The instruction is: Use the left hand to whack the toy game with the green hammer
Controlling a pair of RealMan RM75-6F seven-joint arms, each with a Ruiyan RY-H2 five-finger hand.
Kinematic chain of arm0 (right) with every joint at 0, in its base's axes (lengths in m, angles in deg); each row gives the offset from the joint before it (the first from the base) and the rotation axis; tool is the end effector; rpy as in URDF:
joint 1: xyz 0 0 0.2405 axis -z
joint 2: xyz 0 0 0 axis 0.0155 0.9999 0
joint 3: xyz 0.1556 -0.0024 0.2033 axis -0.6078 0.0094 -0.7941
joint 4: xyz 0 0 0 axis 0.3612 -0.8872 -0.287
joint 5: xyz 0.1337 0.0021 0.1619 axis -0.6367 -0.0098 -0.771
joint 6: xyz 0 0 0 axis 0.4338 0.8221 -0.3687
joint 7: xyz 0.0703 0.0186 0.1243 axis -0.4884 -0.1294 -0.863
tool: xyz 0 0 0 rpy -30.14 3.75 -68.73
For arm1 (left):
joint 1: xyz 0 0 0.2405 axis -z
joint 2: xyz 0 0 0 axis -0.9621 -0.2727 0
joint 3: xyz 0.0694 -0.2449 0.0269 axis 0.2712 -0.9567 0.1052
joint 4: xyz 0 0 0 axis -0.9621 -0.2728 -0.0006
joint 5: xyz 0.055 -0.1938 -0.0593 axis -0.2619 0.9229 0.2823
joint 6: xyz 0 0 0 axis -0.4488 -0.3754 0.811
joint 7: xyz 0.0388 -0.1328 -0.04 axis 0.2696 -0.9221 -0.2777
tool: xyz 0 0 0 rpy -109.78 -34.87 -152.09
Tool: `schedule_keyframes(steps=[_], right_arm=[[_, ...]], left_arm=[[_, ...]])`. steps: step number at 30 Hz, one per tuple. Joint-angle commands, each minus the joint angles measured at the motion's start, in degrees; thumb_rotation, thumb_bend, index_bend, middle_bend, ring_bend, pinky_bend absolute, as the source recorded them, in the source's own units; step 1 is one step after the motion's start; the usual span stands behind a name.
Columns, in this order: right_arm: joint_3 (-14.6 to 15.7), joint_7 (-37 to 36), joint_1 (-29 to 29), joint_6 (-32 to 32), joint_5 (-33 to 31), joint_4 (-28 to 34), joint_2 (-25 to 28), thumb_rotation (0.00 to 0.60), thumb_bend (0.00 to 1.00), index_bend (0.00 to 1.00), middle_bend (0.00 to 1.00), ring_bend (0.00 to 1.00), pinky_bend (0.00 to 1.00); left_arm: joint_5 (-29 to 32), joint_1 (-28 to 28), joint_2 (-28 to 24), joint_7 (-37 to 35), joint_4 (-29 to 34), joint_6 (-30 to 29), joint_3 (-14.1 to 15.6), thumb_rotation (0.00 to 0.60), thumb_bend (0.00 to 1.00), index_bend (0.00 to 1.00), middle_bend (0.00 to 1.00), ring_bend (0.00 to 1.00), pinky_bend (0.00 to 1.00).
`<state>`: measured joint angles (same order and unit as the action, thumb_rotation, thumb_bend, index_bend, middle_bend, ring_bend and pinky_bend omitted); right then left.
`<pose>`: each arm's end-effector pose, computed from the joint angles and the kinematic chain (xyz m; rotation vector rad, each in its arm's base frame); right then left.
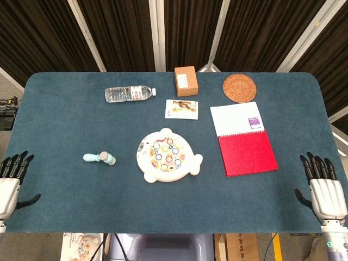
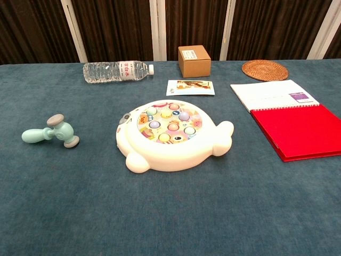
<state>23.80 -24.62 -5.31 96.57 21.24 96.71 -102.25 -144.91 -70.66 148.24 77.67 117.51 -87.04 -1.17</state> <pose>-0.3087 -0.1834 0.1564 1.3869 -0.8094 0.7785 -0.3035 0.1668 0.1521 -1.4289 -0.8342 -0.8199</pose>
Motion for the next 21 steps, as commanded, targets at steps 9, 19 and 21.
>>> schedule_keyframes(steps=[9, 19, 21], right_arm=[[0.10, -0.30, 0.09, -0.01, 0.01, 0.16, 0.13, 0.600, 0.27, 0.00, 0.00, 0.00, 0.00], [0.08, -0.58, 0.05, -0.08, -0.02, 0.22, 0.09, 0.600, 0.27, 0.00, 0.00, 0.00, 0.00], [0.08, -0.64, 0.02, -0.21, -0.10, 0.23, 0.08, 0.600, 0.27, 0.00, 0.00, 0.00, 0.00]], left_arm=[[-0.01, 0.04, -0.13, 0.02, 0.22, 0.22, 0.12, 0.600, 0.00, 0.00, 0.00, 0.00, 0.00], [1.32, 0.81, -0.31, 0.69, 1.01, 1.84, -0.35, 0.600, 0.00, 0.00, 0.00, 0.00, 0.00], [1.94, 1.21, -0.62, 0.93, 1.82, 2.42, -0.75, 0.600, 0.00, 0.00, 0.00, 0.00, 0.00]])
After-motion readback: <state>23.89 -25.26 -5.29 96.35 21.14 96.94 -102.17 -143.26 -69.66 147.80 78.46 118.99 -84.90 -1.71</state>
